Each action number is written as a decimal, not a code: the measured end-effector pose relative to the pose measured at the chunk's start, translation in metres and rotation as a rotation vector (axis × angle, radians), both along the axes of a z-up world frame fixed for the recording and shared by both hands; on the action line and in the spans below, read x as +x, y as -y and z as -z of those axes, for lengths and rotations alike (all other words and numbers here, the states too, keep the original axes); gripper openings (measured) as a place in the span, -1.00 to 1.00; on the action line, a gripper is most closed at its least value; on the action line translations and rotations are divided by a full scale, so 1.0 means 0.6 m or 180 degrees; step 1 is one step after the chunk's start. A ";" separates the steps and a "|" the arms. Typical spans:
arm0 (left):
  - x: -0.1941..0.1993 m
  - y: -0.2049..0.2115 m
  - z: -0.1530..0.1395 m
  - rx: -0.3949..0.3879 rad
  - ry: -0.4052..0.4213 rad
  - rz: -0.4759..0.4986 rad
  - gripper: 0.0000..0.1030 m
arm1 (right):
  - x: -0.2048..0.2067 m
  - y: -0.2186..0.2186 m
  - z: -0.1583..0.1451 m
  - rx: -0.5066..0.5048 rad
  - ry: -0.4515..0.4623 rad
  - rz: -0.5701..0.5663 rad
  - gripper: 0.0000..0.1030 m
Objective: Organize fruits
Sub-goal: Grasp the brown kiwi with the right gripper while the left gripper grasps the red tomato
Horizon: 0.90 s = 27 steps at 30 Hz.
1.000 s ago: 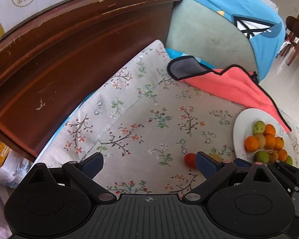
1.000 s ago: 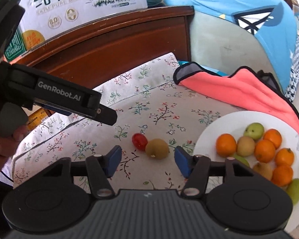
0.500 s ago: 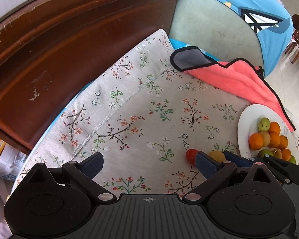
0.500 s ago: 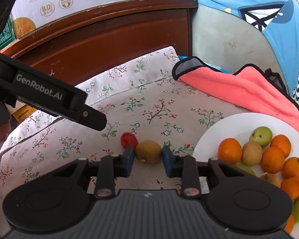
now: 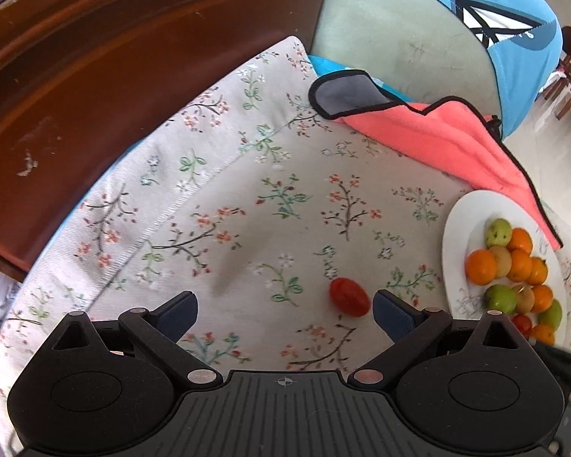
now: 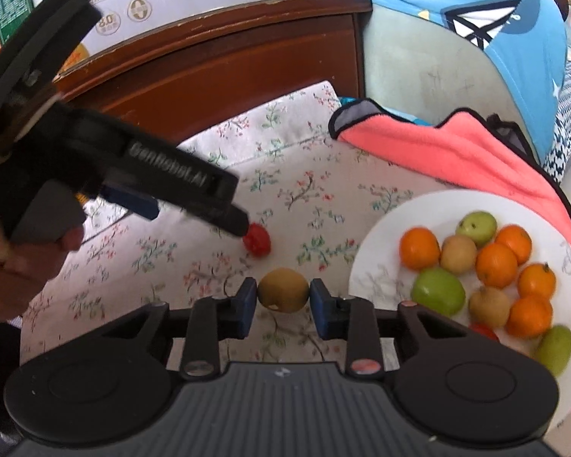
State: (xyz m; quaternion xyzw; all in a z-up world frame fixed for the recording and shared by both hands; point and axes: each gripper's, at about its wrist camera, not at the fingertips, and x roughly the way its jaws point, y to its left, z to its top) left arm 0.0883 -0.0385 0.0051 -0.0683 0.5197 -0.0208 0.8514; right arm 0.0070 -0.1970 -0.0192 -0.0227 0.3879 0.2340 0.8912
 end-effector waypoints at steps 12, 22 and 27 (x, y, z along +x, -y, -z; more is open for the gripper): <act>0.010 0.036 0.009 -0.0122 0.0112 -0.0156 0.89 | -0.017 0.033 -0.001 0.0025 -0.0096 0.0100 -0.41; 0.014 0.048 0.012 -0.0235 0.0114 -0.0083 0.05 | -0.020 0.042 -0.007 0.0081 -0.0095 0.0089 -0.41; 0.014 0.049 0.016 -0.0255 0.0109 -0.0067 -0.23 | -0.021 0.042 -0.010 0.0086 -0.0086 0.0098 -0.41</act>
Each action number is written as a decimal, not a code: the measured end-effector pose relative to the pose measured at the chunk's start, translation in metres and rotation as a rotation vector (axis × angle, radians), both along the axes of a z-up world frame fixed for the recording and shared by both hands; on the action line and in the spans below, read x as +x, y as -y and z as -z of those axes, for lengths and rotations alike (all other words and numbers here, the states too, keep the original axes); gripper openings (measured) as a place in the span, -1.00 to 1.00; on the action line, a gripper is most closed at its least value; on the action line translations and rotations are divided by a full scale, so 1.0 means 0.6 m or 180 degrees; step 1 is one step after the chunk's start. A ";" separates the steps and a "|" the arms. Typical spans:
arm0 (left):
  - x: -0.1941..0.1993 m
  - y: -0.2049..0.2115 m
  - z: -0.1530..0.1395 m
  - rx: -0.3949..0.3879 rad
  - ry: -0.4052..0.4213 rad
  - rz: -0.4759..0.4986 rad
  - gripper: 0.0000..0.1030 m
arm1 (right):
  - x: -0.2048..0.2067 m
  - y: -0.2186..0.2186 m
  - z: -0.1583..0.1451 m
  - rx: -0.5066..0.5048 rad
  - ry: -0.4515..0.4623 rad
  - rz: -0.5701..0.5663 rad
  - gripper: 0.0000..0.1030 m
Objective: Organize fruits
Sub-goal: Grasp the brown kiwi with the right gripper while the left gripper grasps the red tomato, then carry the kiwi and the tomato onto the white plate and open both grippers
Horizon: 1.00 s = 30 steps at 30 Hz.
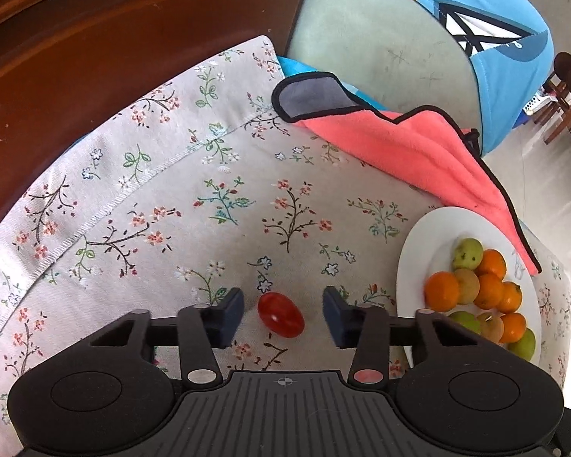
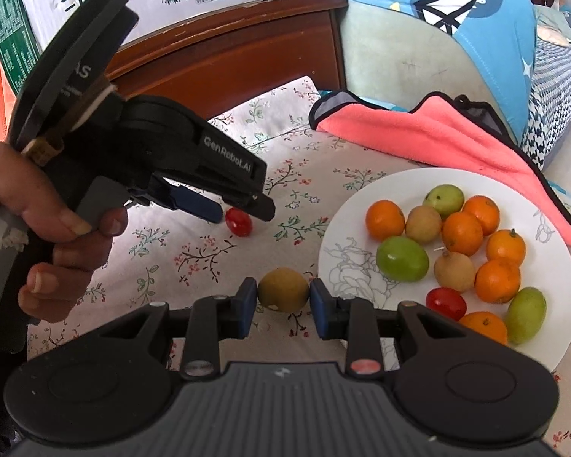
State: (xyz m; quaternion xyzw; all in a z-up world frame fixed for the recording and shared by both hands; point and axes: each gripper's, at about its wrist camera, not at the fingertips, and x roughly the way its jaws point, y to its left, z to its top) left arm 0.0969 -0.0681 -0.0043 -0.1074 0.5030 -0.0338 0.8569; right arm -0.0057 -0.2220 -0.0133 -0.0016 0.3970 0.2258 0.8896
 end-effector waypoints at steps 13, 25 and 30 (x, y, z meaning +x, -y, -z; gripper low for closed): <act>-0.007 -0.002 -0.012 -0.0076 0.0144 0.0036 -0.61 | 0.001 0.008 -0.003 0.0118 -0.0031 0.0072 -0.41; -0.015 0.023 -0.060 -0.0267 0.0451 0.0275 -0.61 | -0.008 0.098 -0.083 0.0362 0.0217 0.0654 -0.41; -0.021 0.044 -0.072 -0.0436 0.0523 0.0447 -0.61 | -0.023 0.156 -0.123 0.0327 0.0427 0.1078 -0.40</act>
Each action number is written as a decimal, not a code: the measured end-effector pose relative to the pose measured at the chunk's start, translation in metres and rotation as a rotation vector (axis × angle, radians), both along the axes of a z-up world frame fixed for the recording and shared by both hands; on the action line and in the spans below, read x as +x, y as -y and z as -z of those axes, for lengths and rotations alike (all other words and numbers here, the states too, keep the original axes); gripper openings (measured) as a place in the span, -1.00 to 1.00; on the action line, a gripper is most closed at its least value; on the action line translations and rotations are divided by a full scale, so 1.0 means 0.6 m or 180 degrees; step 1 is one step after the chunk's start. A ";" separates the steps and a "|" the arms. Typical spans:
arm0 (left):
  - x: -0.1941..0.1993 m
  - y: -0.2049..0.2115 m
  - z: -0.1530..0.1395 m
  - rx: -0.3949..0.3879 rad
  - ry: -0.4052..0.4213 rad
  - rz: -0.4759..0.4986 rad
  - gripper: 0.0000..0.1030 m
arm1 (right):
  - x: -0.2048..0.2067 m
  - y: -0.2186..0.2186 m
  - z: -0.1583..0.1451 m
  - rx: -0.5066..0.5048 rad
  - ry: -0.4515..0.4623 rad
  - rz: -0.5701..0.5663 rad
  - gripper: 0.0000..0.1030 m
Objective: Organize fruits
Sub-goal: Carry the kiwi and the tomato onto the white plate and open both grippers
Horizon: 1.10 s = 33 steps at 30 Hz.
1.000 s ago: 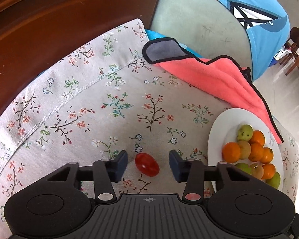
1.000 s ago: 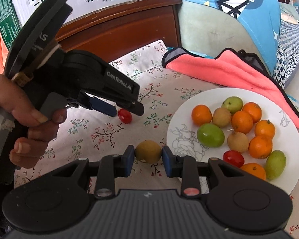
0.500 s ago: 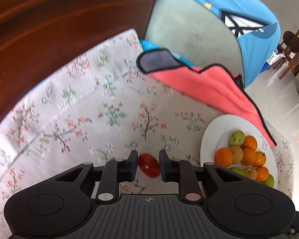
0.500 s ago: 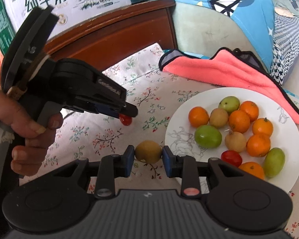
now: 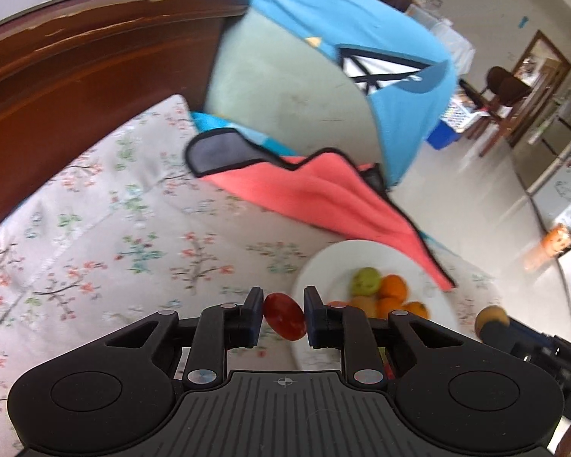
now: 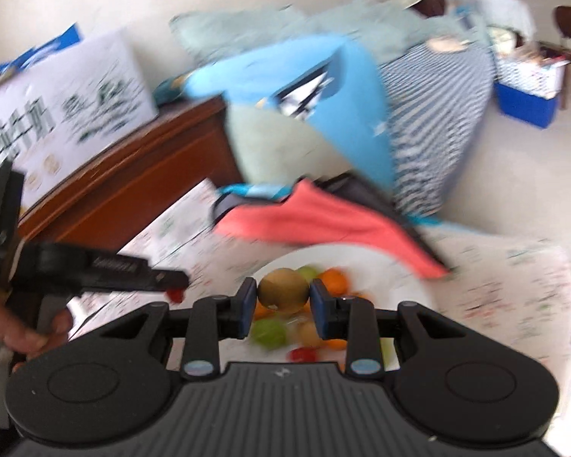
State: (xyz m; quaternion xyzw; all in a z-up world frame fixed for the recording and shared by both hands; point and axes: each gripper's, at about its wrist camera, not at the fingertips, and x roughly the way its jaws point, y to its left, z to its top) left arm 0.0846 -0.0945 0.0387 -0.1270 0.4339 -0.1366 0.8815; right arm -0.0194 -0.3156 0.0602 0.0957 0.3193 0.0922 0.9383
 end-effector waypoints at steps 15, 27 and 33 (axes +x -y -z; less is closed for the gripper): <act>-0.033 0.071 0.006 -0.0131 -0.0059 0.0513 -0.61 | 0.020 0.069 0.024 0.0339 -0.0238 0.0495 -0.41; -0.046 0.100 0.027 -0.0081 -0.0200 0.0656 -0.61 | 0.038 0.087 0.069 0.0621 -0.0519 0.0769 -0.41; -0.045 0.109 0.039 -0.0038 -0.0248 0.0705 -0.60 | 0.044 0.091 0.079 0.0691 -0.0587 0.0858 -0.35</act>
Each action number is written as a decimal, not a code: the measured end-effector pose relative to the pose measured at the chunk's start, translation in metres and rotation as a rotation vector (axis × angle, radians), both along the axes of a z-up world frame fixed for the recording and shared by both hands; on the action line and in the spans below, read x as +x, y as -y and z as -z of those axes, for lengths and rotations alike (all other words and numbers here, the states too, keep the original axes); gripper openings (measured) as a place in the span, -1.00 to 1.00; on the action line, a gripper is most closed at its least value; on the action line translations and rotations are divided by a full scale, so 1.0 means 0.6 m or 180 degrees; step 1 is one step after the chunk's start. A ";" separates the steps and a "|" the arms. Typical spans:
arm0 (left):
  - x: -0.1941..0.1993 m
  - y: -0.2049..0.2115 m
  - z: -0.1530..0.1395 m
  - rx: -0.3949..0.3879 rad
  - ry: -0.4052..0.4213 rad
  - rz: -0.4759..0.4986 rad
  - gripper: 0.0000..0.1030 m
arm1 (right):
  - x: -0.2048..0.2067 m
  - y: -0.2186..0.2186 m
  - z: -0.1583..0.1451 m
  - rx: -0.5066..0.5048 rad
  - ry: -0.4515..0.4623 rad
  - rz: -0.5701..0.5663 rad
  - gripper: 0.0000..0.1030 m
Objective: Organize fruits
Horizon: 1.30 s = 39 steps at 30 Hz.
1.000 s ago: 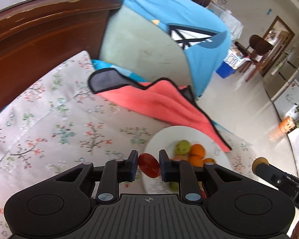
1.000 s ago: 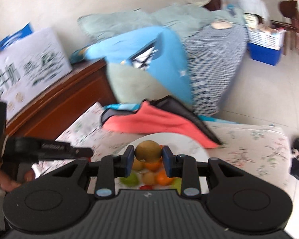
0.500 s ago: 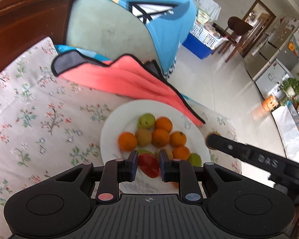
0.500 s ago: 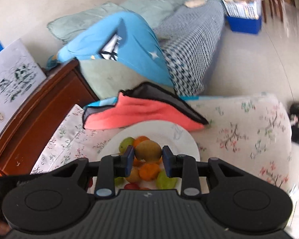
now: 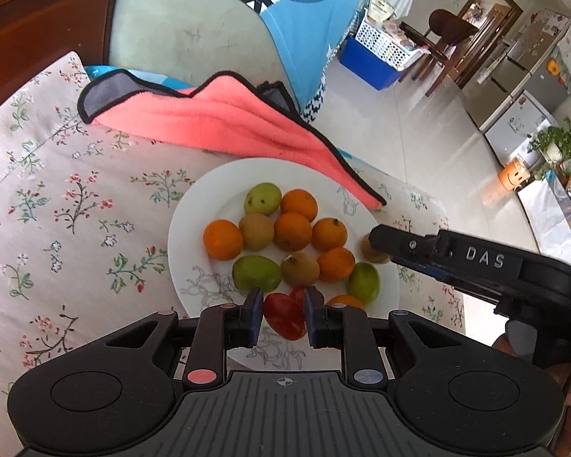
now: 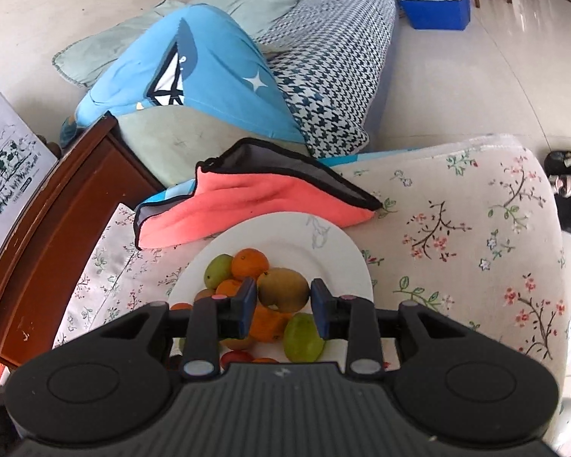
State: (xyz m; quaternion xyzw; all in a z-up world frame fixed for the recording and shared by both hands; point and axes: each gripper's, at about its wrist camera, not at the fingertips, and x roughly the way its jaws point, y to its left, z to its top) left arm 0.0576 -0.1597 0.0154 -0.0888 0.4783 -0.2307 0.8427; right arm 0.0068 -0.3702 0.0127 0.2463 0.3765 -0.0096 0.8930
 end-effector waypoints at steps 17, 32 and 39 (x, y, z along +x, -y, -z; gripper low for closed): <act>-0.003 -0.019 -0.024 0.0253 0.0168 -0.0318 0.77 | -0.006 -0.016 -0.031 -0.0110 -0.0035 0.0137 0.51; -0.039 -0.039 -0.044 0.0803 0.0344 -0.0510 0.82 | -0.045 -0.069 -0.069 -0.0792 -0.0192 0.0427 0.81; -0.058 -0.058 -0.044 0.0743 0.0234 -0.0581 0.83 | -0.073 -0.075 -0.081 -0.0962 -0.0227 0.0643 0.85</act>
